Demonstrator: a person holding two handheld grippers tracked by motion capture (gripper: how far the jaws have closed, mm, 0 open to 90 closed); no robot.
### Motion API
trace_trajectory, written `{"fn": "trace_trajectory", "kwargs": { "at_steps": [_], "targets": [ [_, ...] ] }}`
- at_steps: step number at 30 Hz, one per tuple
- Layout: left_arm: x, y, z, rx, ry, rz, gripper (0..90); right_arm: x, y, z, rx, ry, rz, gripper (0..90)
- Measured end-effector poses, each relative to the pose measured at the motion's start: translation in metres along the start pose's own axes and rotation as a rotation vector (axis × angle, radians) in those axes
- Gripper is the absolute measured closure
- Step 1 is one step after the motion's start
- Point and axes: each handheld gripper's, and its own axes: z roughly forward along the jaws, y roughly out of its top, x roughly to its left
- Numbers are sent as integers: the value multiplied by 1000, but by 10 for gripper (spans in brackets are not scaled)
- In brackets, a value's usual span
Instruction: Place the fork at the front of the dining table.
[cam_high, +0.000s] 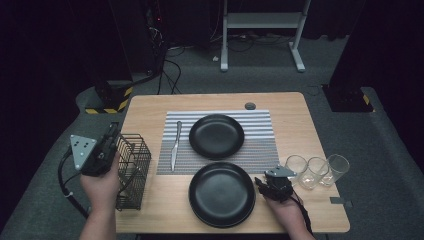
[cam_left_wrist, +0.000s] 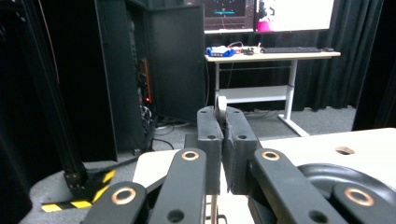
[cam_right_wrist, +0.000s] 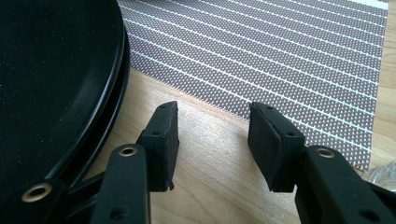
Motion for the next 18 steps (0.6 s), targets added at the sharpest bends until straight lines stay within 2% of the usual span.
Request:
{"fn": "trace_trajectory", "kwargs": {
  "at_steps": [3, 6, 12, 18],
  "targets": [
    [-3, 4, 1, -10, -1, -2, 863, 0, 0, 0, 0, 2, 1, 530],
    [-7, 8, 2, -16, -7, 7, 863, 0, 0, 0, -3, 6, -3, 530],
    [-10, 17, 2, -29, 7, 32, 863, 0, 0, 0, 0, 6, -4, 531],
    [-8, 19, -2, -57, 11, 19, 863, 0, 0, 0, 1, 0, -3, 531]
  ]
}}
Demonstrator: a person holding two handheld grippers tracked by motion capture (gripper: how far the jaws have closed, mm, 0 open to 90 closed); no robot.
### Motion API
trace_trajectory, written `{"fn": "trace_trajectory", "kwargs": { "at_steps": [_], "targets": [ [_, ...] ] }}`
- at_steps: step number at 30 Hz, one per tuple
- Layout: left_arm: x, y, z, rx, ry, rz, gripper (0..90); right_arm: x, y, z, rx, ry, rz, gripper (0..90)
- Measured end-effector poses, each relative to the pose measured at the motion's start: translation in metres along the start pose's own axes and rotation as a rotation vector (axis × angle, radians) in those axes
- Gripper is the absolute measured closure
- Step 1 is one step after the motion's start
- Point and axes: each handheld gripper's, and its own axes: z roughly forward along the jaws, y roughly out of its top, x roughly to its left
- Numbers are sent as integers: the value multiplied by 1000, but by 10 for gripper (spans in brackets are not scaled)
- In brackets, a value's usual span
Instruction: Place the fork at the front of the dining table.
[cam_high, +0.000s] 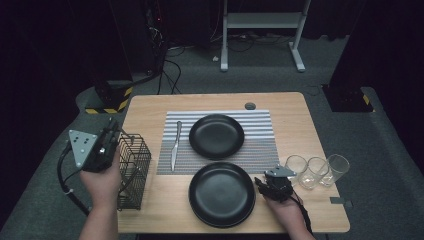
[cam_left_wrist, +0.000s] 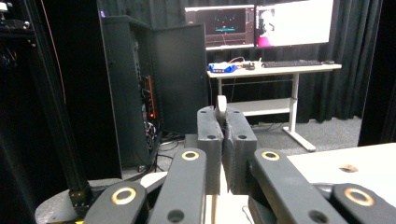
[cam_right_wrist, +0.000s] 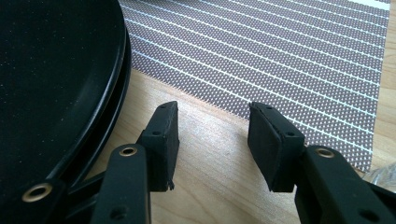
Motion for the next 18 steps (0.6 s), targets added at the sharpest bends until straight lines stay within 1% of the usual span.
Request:
{"fn": "trace_trajectory", "kwargs": {
  "at_steps": [3, 6, 8, 9, 12, 14, 18],
  "targets": [
    [1, 0, -2, -10, 1, -1, 863, 0, 0, 0, 0, -2, -1, 539],
    [0, 0, -3, -13, -5, -14, 863, 0, 0, -1, -7, -6, -2, 544],
    [-1, 2, -3, -16, -14, -12, 863, 0, -1, -2, -27, -10, 4, 549],
    [-2, 2, -3, -17, -16, -9, 863, -1, -2, -3, -38, -5, 8, 556],
    [-4, 4, -3, -22, -26, -19, 863, -3, -3, -7, -68, 21, 24, 562],
    [-7, 4, -1, -19, -39, -22, 863, -3, -4, -8, -84, 26, 23, 563],
    [-12, 5, 0, -22, -50, -16, 863, -2, -4, -11, -107, 10, 9, 566]
  ]
}}
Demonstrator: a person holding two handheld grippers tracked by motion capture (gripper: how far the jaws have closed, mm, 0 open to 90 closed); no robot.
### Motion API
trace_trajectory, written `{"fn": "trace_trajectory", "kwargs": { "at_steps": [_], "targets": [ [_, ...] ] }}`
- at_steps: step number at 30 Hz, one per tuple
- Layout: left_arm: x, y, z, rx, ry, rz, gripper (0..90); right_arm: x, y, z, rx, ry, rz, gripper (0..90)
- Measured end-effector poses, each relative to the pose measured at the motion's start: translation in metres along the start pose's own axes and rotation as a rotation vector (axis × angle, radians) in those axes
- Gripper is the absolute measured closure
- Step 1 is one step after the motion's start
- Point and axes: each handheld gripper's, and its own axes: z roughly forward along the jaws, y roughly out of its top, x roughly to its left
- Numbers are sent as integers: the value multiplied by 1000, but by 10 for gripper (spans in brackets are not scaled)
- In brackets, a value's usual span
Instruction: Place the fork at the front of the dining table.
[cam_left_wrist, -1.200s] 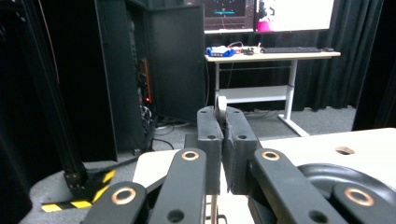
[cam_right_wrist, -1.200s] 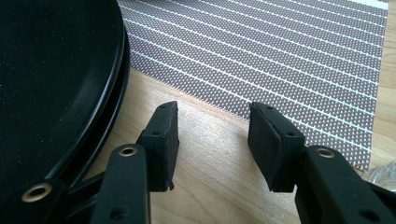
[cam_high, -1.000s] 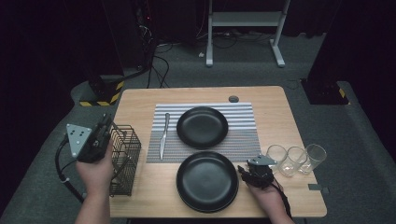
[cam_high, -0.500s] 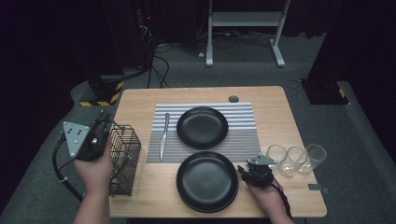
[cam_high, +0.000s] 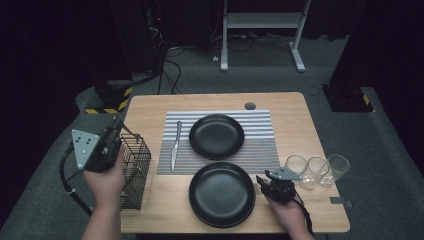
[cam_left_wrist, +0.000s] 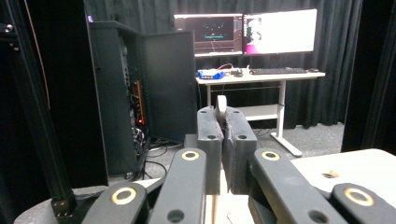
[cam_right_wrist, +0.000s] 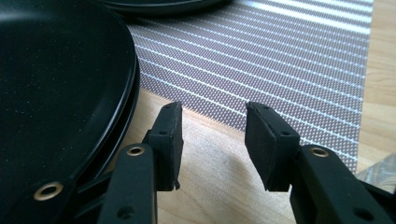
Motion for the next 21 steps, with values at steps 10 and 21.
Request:
{"fn": "trace_trajectory", "kwargs": {
  "at_steps": [10, 21],
  "targets": [
    [-13, -5, 4, 7, -33, -18, 863, -1, 12, -17, -76, -21, -15, 539],
    [-37, -11, 10, 24, -77, -34, 863, 6, 27, -31, -127, 18, -11, 581]
  ]
}}
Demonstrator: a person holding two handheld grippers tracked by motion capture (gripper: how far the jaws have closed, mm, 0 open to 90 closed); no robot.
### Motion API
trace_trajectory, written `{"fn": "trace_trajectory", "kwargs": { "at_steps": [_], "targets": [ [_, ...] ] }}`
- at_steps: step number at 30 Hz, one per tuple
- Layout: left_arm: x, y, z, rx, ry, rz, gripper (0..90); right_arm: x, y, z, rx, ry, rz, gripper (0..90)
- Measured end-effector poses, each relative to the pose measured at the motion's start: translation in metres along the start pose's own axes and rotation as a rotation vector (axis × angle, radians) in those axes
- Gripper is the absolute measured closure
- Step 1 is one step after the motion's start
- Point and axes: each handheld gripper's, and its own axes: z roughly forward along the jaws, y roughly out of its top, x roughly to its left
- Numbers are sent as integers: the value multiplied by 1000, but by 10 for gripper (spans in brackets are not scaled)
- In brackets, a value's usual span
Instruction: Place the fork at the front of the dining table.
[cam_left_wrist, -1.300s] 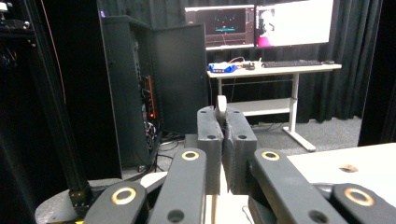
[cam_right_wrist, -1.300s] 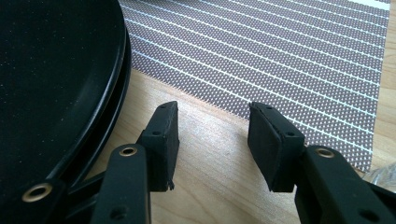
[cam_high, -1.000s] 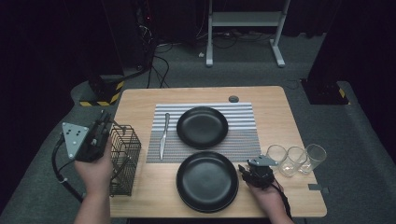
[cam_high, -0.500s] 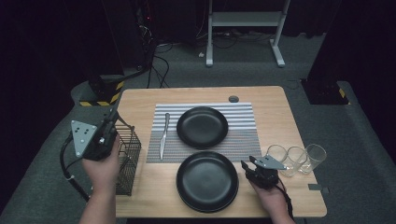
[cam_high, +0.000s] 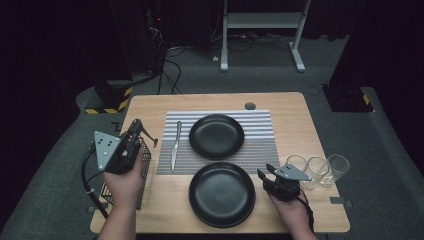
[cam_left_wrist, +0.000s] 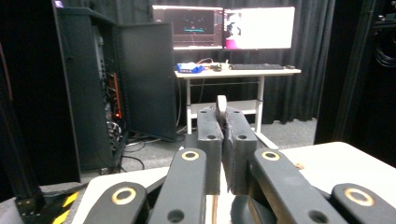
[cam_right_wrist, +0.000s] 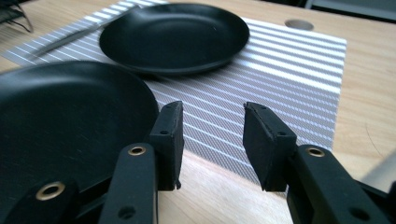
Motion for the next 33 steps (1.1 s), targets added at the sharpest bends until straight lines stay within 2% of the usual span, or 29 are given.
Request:
{"fn": "trace_trajectory", "kwargs": {
  "at_steps": [4, 8, 11, 15, 19, 23, 27, 29, 33],
  "targets": [
    [-8, -2, 3, 2, -13, 8, 863, 4, 1, 1, -1, 0, -37, 576],
    [-16, -5, 6, 16, -33, 7, 863, 4, 1, -1, -17, 3, -29, 589],
    [-21, -6, 7, 16, -46, 8, 863, 5, 0, -3, -30, -11, -57, 599],
    [-28, -7, 8, 18, -65, 5, 863, 5, 0, -3, -36, -10, -49, 592],
    [-33, -10, 9, 17, -78, 2, 863, 7, -3, 0, -30, -15, -70, 593],
    [-36, -15, 11, 28, -93, -15, 863, 7, -3, -1, -47, -14, -48, 552],
    [-39, -21, 13, 37, -108, -28, 863, 11, -3, 3, -32, -18, -58, 538],
    [-42, -23, 13, 43, -116, -25, 863, 12, -2, 3, -36, -17, -50, 535],
    [-48, -27, 13, 43, -131, -24, 863, 15, -1, 4, -35, -17, -67, 547]
  ]
}}
